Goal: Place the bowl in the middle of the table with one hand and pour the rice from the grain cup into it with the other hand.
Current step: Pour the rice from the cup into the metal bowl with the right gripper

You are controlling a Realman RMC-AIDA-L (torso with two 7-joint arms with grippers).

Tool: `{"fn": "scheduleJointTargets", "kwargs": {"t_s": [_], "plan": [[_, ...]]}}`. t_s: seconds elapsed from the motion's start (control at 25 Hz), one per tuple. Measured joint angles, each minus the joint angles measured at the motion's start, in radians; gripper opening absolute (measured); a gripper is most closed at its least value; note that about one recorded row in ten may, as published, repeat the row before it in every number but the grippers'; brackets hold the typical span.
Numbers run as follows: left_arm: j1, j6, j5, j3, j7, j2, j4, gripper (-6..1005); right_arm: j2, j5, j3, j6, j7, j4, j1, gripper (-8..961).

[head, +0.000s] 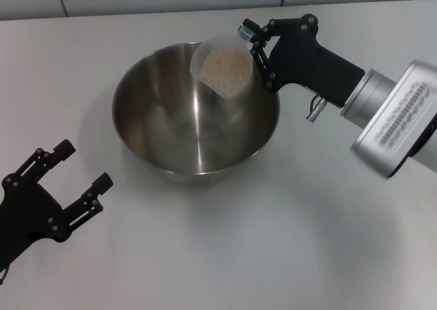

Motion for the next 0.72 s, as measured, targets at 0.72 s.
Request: {"fn": "scheduleJointTargets", "kwargs": {"t_s": [0.72], "plan": [[0.000, -0.038, -0.008, -0.002, 0.003, -0.002, -0.004, 808, 0.008, 0.002, 0.013, 0.001, -1.179, 0.131, 0.035, 11]]}}
